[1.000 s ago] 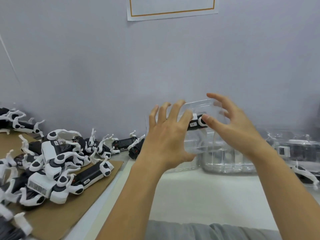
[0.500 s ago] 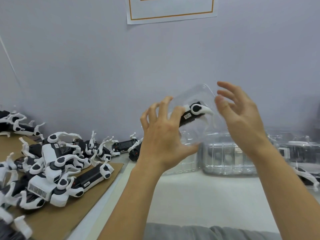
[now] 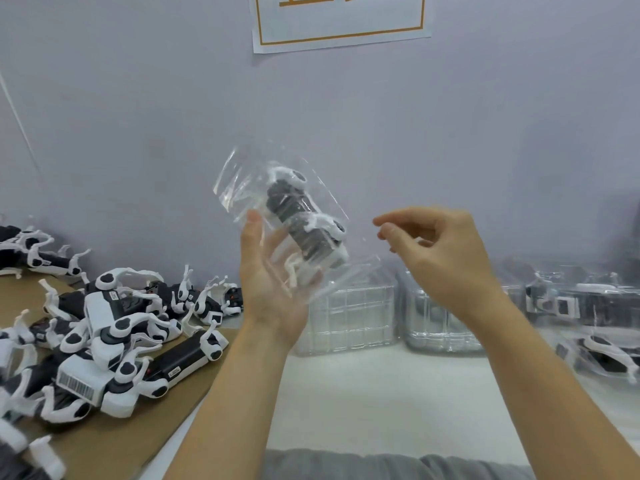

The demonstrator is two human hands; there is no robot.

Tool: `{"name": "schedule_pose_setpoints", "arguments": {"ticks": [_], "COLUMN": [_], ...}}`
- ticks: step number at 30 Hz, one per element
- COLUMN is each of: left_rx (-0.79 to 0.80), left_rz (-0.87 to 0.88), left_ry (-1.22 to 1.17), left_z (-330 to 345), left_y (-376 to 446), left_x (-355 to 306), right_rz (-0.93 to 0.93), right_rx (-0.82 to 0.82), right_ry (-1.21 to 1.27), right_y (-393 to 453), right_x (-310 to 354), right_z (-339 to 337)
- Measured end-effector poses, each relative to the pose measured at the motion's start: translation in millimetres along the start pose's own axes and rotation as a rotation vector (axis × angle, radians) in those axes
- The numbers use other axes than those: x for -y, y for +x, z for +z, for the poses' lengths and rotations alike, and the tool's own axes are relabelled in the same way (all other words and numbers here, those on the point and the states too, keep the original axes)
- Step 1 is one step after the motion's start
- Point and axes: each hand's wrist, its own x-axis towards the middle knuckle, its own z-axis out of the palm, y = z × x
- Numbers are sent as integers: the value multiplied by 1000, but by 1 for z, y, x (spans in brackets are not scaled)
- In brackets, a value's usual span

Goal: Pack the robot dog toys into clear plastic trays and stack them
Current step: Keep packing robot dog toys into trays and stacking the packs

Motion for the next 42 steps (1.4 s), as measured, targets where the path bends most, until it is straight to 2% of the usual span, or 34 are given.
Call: {"name": "schedule_pose_setpoints", "arguments": {"ticks": [2, 4, 7, 17, 21, 24, 30, 33, 35, 37, 39, 42], "left_rx": [38, 127, 87, 44, 99, 173, 138, 123, 70, 64, 149, 325], "left_rz": [-96, -160, -204, -240, -184, -75, 167, 274, 393, 519, 583, 634], "left_ry": [-160, -220, -266, -212, -112, 83, 764, 1051, 1389, 1684, 1795, 1855], "left_z": [-5, -7, -8, -4, -9, -10, 0, 5, 8, 12, 15, 18], "left_y": [0, -2, -1, -3, -2, 0, 9, 6, 6, 3, 0, -5], "left_x": [0, 1, 1, -3, -4, -6, -9, -7, -3, 0, 3, 5], "right_rz": [-43, -88, -170, -221, -176, -51, 291, 512, 633, 670, 664, 674], "right_rx": [45, 81, 89, 82, 101, 173, 129, 130, 89, 67, 127, 216], "right_ry": [-15, -40, -128, -160, -172, -208, -195, -44, 117, 265, 315, 243], "right_y": [-2, -4, -6, -6, -5, -4, 2, 3, 4, 5, 4, 1], "right_x": [5, 9, 12, 13, 11, 5, -9, -7, -3, -2, -6, -17], "right_z": [10, 18, 25, 22, 19, 13, -2, -5, -7, -12, -17, -20]}}
